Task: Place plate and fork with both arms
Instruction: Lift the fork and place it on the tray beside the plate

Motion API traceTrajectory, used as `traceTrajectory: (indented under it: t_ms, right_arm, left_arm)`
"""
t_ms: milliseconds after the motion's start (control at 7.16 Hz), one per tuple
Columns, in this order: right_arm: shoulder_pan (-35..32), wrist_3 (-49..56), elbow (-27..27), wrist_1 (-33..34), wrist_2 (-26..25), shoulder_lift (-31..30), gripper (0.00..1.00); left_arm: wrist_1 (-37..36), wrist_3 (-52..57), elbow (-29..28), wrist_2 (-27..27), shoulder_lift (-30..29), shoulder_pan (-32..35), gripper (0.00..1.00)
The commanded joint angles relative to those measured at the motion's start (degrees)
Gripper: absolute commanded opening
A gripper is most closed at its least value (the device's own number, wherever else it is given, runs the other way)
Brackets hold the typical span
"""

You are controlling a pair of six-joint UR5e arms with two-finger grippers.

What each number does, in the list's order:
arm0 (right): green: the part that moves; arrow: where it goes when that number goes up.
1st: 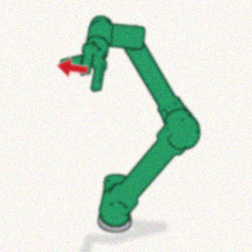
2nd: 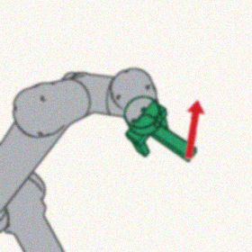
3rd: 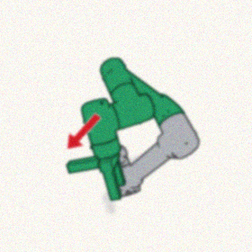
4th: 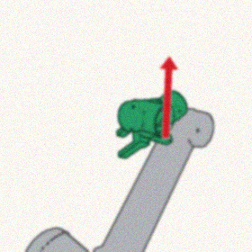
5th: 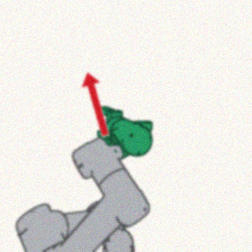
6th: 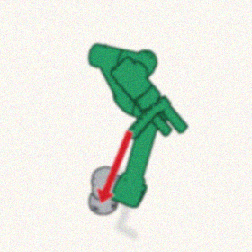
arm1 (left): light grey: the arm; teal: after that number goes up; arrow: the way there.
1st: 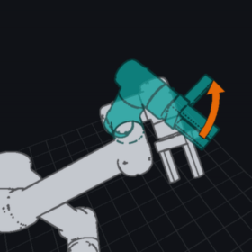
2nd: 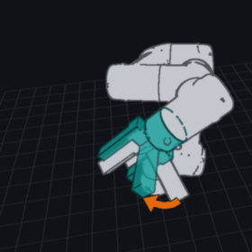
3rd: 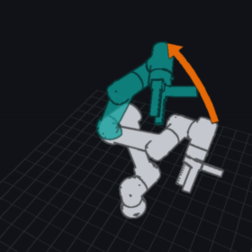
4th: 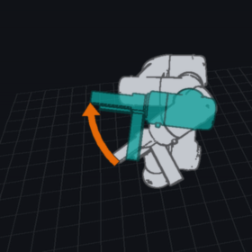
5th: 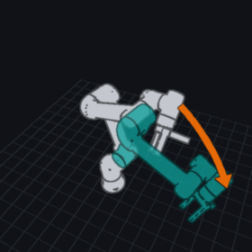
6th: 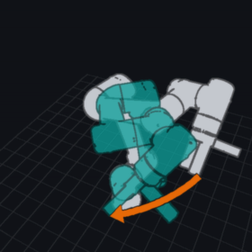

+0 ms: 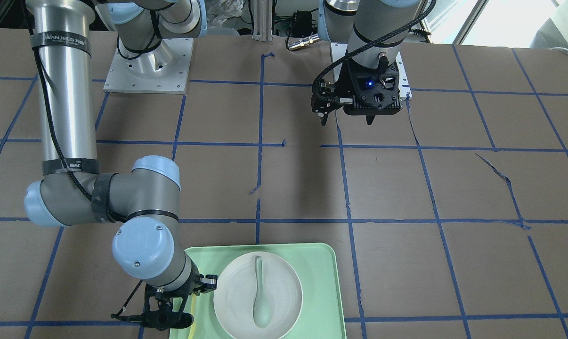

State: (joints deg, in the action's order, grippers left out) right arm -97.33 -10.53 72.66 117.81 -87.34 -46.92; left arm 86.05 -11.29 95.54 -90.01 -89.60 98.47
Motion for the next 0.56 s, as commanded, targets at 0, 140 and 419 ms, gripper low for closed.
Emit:
traceTrajectory:
  t_ms: [0,140,419]
  right_arm:
    - [-1.0,-1.9,1.5,0.1,0.1,-0.1,0.79]
    - [-0.9,1.4,2.7,0.1,0.2,-1.6,1.0]
    - [-0.8,10.1,7.1,0.0,-0.8,-8.3,1.0]
  left_arm:
    - [0.0,-0.1,0.0,0.0,-0.1,0.1,1.0]
    - [0.0,-0.1,0.0,0.0,-0.1,0.1,1.0]
    - [0.0,-0.1,0.0,0.0,-0.1,0.1,1.0]
